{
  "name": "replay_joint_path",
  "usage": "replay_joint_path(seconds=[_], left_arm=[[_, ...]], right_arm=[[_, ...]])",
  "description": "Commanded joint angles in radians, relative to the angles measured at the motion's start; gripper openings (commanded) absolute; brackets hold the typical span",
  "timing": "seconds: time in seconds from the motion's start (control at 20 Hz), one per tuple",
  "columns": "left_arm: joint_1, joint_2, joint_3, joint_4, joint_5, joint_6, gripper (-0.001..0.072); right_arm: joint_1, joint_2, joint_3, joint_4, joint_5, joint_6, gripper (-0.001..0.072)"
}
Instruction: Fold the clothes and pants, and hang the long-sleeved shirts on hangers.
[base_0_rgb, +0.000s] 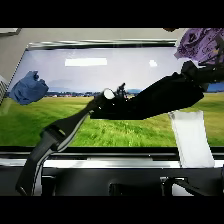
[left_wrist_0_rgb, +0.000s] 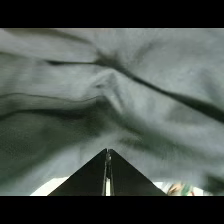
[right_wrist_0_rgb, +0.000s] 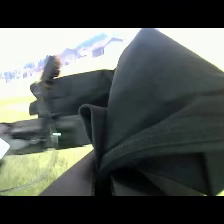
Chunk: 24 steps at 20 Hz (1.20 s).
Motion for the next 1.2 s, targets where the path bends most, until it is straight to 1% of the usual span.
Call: replay_joint_path(seconds=[0.0,0.1,0.25,0.35,0.45,0.6,0.75,0.9,1.15], left_arm=[[0.118,0.100,0.006,0.202,-0.220,0.018,0.0011],[0.219,0.200,0.006,0.333,-0.344,0.018,0.0012],[0.374,0.360,0.006,0.483,-0.496,0.018,0.0012],[0.472,0.455,0.006,0.567,-0.541,0.019,0.0013],[0.562,0.526,0.006,0.640,-0.547,0.026,0.0013],[0.682,0.583,0.006,0.658,-0.549,0.026,0.0013],[0.754,0.599,0.005,0.658,-0.550,0.025,0.0013],[0.775,0.599,0.005,0.658,-0.549,0.025,0.0014],[0.774,0.599,-0.027,0.655,-0.549,0.025,0.0014]], right_arm=[[0.008,-0.002,0.001,-0.006,-0.047,0.009,0.0024],[0.049,-0.023,0.000,-0.006,-0.064,0.016,0.0024],[0.182,-0.081,0.001,-0.007,-0.124,0.056,0.0024],[0.288,-0.123,0.001,-0.007,-0.195,0.102,0.0024],[0.386,-0.167,0.001,-0.007,-0.267,0.138,0.0024],[0.507,-0.244,0.001,-0.007,-0.343,0.186,0.0024],[0.579,-0.321,0.001,-0.005,-0.396,0.229,0.0024],[0.616,-0.381,0.001,0.047,-0.435,0.240,0.0024],[0.637,-0.429,0.001,0.117,-0.500,0.239,0.0025]])
